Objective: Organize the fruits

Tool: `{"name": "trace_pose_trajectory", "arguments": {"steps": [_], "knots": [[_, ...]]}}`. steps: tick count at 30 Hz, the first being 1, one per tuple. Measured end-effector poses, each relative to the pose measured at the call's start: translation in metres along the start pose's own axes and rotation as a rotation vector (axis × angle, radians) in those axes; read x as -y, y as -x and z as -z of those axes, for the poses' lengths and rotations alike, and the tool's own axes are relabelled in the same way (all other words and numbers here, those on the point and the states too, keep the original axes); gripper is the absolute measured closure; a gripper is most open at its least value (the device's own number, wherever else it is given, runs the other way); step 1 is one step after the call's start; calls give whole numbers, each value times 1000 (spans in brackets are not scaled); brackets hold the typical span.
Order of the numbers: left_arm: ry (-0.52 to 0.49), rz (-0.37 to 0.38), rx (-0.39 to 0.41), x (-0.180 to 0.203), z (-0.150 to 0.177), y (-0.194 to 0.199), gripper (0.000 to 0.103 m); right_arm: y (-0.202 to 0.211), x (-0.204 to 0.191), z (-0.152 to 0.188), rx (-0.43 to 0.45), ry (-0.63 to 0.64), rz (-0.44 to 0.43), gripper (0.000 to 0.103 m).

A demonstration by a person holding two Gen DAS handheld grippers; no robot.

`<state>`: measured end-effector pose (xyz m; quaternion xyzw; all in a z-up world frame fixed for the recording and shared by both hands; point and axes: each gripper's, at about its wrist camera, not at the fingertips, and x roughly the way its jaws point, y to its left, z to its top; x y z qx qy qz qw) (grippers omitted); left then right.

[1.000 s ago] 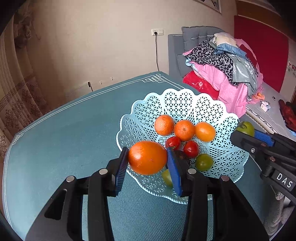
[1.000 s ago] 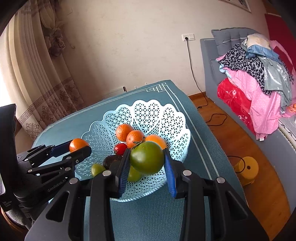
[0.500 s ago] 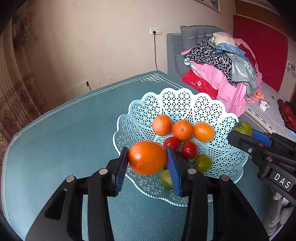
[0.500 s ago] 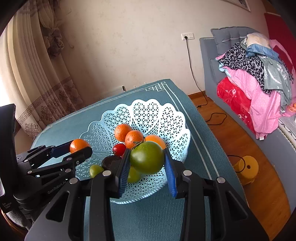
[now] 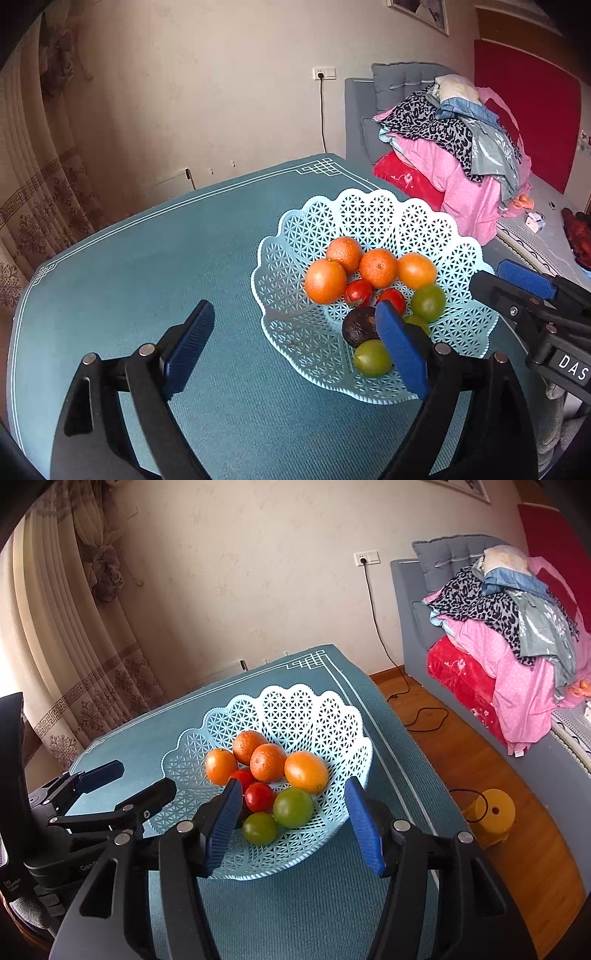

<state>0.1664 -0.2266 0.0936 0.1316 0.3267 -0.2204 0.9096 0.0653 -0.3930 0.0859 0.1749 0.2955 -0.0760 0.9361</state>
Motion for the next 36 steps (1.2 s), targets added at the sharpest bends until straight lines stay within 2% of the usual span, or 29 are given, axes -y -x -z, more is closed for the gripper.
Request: {"name": "trace_pose_trajectory", "arguments": {"steps": [2, 7, 13, 16, 23, 31, 36], "knots": [[-5, -21, 2, -1, 2, 2, 10, 2, 0, 1, 4, -4, 4, 30], [-16, -74, 18, -5, 7, 12, 7, 7, -1, 3, 8, -1, 10, 21], [-23, -111, 41, -7, 15, 28, 5, 13, -8, 7, 2, 21, 10, 21], [-21, -130, 53, -8, 18, 35, 4, 17, -11, 9, 7, 30, 15, 16], [-20, -191, 79, -12, 31, 51, 3, 28, -18, 11, 16, 67, 57, 14], [3, -229, 94, -15, 46, 68, 3, 35, -24, 18, 23, 89, 93, 12], [25, -221, 105, -18, 49, 77, 3, 40, -29, 21, 36, 106, 119, 12]]}}
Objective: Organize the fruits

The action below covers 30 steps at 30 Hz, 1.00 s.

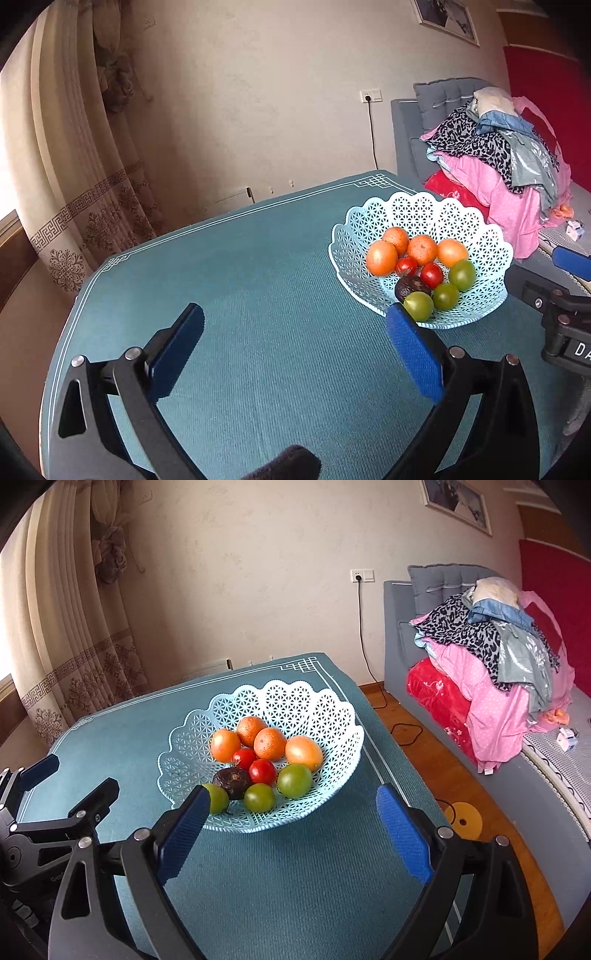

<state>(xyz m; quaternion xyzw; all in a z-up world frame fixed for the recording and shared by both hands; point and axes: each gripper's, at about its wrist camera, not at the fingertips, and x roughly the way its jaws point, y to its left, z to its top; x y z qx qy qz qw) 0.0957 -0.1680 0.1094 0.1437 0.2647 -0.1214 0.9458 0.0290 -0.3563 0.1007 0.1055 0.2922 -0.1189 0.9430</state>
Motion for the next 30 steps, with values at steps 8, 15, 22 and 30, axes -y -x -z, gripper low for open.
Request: {"name": "trace_pose_trajectory", "arguments": {"steps": [8, 15, 22, 30], "knots": [[2, 0, 5, 2, 6, 7, 3, 6, -11, 7, 12, 48, 30, 12], [5, 3, 7, 2, 7, 9, 3, 9, -14, 8, 16, 52, 31, 12], [-6, 7, 4, 5, 8, 8, 3, 9, -15, 8, 16, 55, 31, 12], [-17, -1, -4, 7, 7, 5, 3, 9, -15, 8, 13, 55, 33, 12]]}}
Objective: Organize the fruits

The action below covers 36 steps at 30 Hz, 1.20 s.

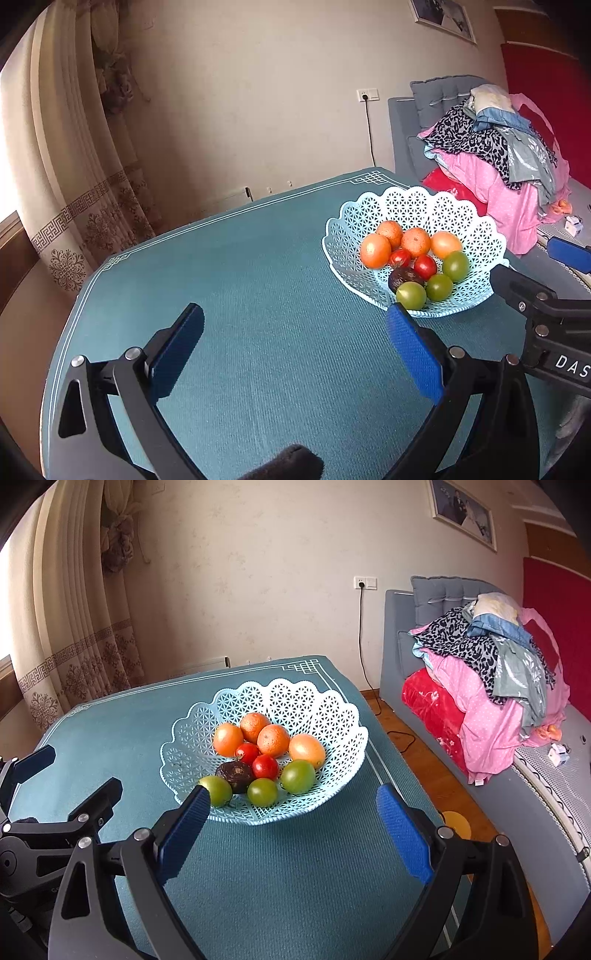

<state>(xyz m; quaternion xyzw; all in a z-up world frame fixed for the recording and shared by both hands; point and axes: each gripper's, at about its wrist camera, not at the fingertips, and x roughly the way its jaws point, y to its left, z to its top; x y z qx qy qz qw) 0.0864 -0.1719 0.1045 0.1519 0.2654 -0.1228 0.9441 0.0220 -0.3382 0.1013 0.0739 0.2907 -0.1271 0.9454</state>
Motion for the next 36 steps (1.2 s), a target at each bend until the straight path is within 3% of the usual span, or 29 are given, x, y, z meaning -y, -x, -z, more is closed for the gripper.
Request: {"name": "trace_pose_trajectory", "arguments": {"steps": [28, 36], "knots": [[-19, -17, -25, 1, 0, -9, 3, -14, 3, 1, -29, 2, 4, 12], [15, -2, -53, -8, 1, -14, 3, -14, 2, 2, -37, 5, 5, 12]]}}
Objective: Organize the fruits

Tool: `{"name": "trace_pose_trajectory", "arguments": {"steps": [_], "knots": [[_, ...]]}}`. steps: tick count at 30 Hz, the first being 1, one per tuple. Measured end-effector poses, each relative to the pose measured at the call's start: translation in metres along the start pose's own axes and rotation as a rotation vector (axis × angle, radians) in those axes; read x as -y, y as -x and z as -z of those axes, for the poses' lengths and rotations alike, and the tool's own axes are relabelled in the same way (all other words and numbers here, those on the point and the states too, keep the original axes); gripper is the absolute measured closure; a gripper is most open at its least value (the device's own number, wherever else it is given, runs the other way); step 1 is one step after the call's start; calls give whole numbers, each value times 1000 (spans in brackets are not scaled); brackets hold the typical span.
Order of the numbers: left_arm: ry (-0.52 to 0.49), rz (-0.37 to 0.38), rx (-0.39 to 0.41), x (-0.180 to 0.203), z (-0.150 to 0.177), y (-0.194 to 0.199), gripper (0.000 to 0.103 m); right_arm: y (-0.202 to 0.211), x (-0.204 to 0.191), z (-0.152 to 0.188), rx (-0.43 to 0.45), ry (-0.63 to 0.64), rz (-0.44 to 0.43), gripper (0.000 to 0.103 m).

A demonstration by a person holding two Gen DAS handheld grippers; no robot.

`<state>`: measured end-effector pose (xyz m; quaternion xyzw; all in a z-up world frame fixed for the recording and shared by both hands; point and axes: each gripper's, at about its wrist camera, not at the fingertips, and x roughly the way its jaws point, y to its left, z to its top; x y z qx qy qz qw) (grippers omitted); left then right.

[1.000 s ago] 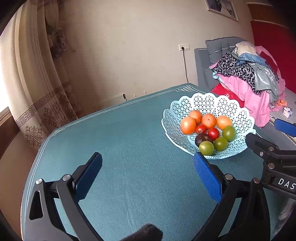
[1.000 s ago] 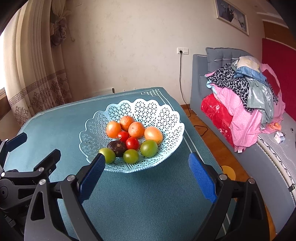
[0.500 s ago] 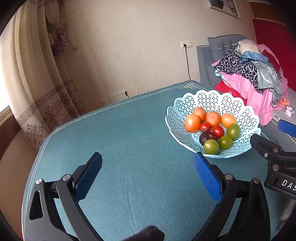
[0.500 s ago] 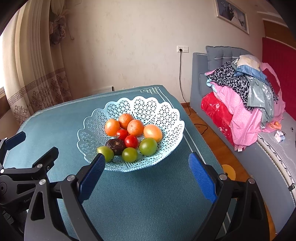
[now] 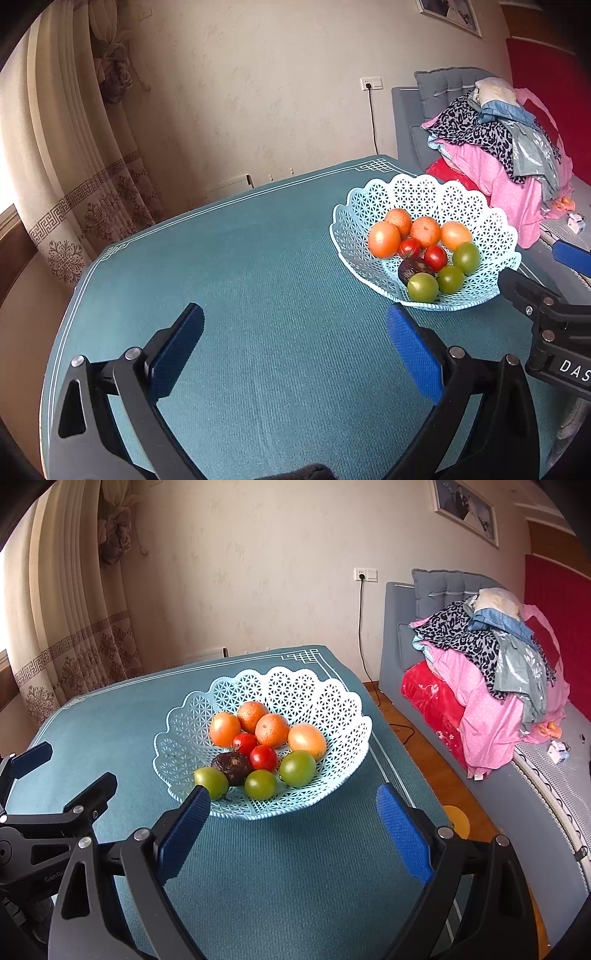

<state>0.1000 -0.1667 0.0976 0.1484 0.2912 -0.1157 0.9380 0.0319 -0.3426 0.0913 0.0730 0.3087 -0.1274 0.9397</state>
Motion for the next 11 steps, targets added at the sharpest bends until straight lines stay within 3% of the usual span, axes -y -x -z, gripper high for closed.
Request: {"name": "trace_pose_trajectory", "arguments": {"steps": [5, 11], "knots": [[29, -8, -31, -11, 4, -1, 3, 1, -3, 2, -11, -2, -13, 12], [92, -36, -131, -42, 26, -7, 3, 3, -20, 15, -52, 9, -68, 12]]}}
